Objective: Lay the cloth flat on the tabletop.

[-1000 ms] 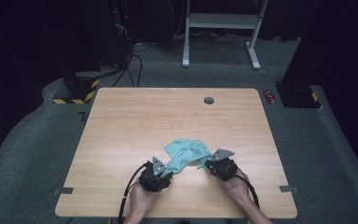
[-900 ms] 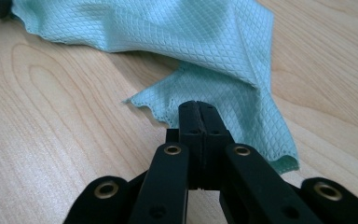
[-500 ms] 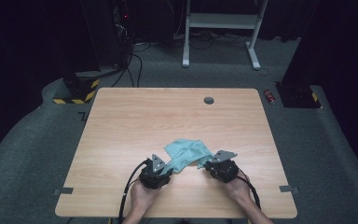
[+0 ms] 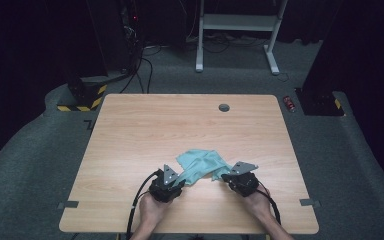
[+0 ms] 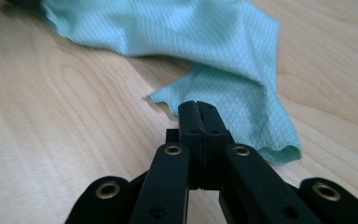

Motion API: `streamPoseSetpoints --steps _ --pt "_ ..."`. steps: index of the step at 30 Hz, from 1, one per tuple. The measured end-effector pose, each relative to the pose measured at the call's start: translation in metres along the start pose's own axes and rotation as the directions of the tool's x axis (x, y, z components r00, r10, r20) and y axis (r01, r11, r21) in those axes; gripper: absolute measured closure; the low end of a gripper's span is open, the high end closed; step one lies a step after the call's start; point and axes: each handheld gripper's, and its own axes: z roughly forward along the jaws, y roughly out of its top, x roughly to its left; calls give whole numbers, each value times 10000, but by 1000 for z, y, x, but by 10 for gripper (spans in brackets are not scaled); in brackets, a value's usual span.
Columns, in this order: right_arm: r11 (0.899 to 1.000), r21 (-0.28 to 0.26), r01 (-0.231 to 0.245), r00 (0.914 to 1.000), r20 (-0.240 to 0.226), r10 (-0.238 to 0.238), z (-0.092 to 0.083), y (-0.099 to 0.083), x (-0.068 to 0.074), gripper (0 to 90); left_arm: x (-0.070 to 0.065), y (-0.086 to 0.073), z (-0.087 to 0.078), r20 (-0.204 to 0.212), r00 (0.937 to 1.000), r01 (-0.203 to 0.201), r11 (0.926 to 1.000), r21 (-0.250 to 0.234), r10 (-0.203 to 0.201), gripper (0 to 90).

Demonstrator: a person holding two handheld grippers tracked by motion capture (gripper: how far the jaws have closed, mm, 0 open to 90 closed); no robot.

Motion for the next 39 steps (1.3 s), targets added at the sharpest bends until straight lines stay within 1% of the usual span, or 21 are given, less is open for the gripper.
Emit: streamPoseSetpoints --steps 4,7,10,13,15,18,21,22,24,26,27,29,31,33,35,38,39 --pt "9997 -245 -20 9999 -105 18 -17 -1 -2 900 1 0 2 48 10000 -25 10000 29 25 670" --pt "9991 -400 -137 9998 -149 131 -29 -5 -5 900 2 -1 4 122 9999 59 9999 105 -60 690" --pt "9986 -478 -244 9996 -165 237 -39 -12 -8 900 3 -2 4 156 9999 14 9999 131 -16 730" --pt "9983 -437 -378 9991 -217 369 -48 -23 -11 900 4 -2 2 262 9997 24 9999 120 -27 756" --pt "9988 -310 -384 9989 -295 374 -50 -28 -11 900 3 -2 0 300 9995 -67 9999 119 63 767" --pt "9999 -6 -170 9990 -406 170 -48 -37 -7 900 1 -3 -3 472 9989 -52 10000 59 50 768" --pt "9998 197 -29 9986 -524 40 -46 -44 -3 900 -2 -6 -7 612 9979 -205 9997 112 197 777" --pt "9997 223 -40 9985 -548 52 -46 -45 -3 900 -2 -8 -9 770 9968 -237 9997 116 227 778" --pt "9997 241 -70 9982 -591 85 -45 -48 -2 900 -2 -9 -14 984 9950 -151 9999 -25 153 777" --pt "9995 268 -160 9981 -594 175 -45 -50 -3 900 -1 -8 -18 945 9954 -136 9998 -113 146 770" --pt "9994 297 -153 9982 -575 170 -45 -52 -4 900 1 -7 -19 883 9961 -66 9998 -169 80 762" --pt "9991 399 -144 9986 -509 164 -45 -54 -5 899 5 -5 -20 870 9961 177 9996 -199 -159 743" --pt "9987 449 -220 9981 -574 246 -46 -56 -6 892 7 -2 -17 759 9966 323 9994 -130 -312 708" --pt "9988 376 -312 9977 -595 334 -47 -57 -6 862 9 2 -12 579 9976 381 9993 -32 -378 671" --pt "9993 174 -345 9979 -547 354 -48 -55 -5 831 10 7 -3 573 9968 553 9984 83 -557 648" --pt "9987 -216 -456 9979 -463 446 -46 -46 -5 792 9 16 11 345 9975 611 9979 235 -619 610" --pt "9980 -340 -542 9976 -448 527 -44 -43 -4 787 9 18 13 304 9976 608 9979 245 -615 598"
